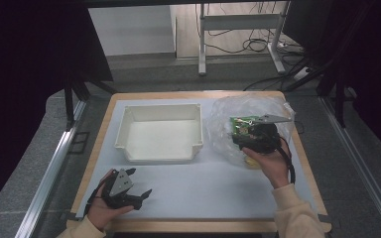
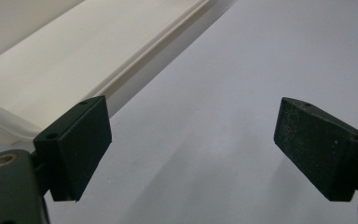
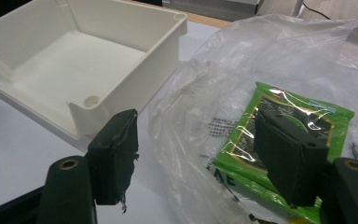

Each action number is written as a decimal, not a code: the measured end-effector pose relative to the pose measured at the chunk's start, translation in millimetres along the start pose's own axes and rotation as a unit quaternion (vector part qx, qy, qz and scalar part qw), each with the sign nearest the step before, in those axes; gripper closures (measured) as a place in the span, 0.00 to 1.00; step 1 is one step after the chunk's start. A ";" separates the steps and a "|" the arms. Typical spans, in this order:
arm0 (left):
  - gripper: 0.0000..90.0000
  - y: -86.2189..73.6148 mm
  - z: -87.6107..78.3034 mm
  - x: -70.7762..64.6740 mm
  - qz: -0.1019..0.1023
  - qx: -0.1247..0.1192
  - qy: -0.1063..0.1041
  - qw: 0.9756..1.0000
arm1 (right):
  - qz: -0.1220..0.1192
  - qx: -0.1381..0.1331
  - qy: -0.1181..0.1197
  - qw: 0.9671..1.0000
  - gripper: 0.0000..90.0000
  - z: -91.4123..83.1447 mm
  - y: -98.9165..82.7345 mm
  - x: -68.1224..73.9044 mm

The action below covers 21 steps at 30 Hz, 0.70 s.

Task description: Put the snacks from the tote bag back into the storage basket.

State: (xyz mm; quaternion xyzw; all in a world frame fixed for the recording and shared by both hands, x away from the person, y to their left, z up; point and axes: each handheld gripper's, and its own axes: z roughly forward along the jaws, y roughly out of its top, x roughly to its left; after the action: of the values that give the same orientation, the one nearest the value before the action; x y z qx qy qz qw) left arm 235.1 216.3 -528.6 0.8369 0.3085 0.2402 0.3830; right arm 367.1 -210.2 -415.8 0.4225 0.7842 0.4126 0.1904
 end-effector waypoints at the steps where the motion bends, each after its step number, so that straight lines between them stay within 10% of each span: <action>1: 0.12 0.0 0.1 0.0 0.000 0.000 0.000 1.000 | 0.000 0.002 0.002 1.000 0.35 0.9 1.1 -1.6; 21: 0.12 0.0 0.0 -0.2 0.000 0.001 -0.001 1.000 | 0.013 0.022 -0.019 0.999 0.36 8.9 12.4 -22.0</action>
State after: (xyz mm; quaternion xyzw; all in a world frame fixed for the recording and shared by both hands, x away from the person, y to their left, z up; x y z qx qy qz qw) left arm 235.0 216.2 -528.7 0.8374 0.3084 0.2395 0.3825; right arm 391.7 -220.2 -412.2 0.4446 0.7837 0.3897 0.1904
